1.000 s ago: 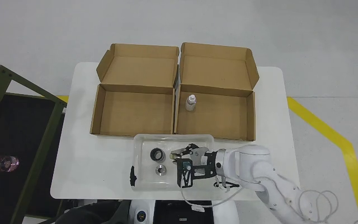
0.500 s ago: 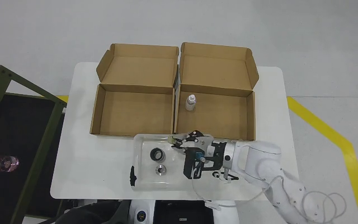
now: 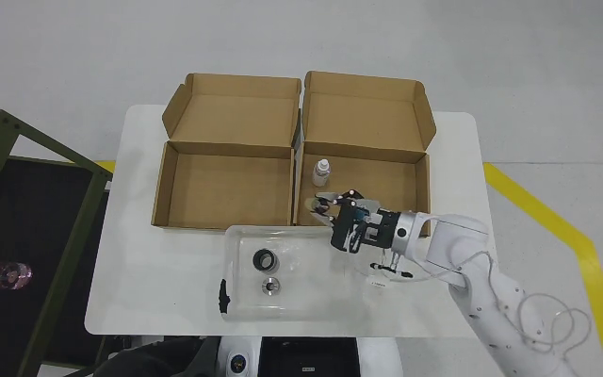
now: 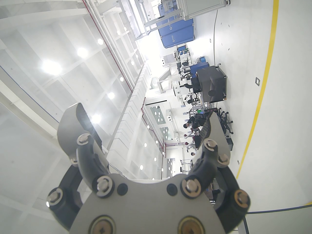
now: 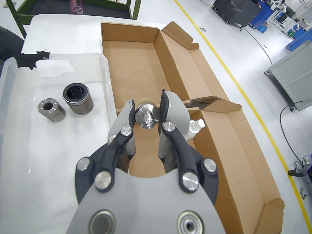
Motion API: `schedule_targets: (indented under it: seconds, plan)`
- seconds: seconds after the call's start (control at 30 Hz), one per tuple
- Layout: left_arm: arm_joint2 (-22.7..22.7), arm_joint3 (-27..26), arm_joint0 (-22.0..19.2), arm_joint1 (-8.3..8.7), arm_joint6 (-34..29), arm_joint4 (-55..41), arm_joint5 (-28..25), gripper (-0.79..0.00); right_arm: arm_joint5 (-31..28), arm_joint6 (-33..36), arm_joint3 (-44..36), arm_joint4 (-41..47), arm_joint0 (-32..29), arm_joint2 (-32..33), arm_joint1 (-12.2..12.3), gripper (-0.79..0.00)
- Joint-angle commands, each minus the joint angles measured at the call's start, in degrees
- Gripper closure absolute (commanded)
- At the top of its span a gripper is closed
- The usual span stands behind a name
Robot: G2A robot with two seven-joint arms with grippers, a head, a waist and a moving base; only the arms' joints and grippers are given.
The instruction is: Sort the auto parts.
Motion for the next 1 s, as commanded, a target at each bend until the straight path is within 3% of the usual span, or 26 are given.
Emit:
schedule_targets:
  seconds: [0.0,0.43,0.97]
  plan:
    - [0.0,0.0,0.0,0.0,0.0,0.0,0.0,-0.785,-0.4,0.9,1.4,1.0,0.9,0.3,0.0,0.0]
    - [0.0,0.0,0.0,0.0,0.0,0.0,0.0,-0.785,-6.9,7.5,14.2,3.2,9.9,-1.1,-0.2,0.0]
    - [0.0,0.0,0.0,0.0,0.0,0.0,0.0,-0.785,-6.5,10.9,27.8,0.0,19.9,-9.2,-2.1,0.0]
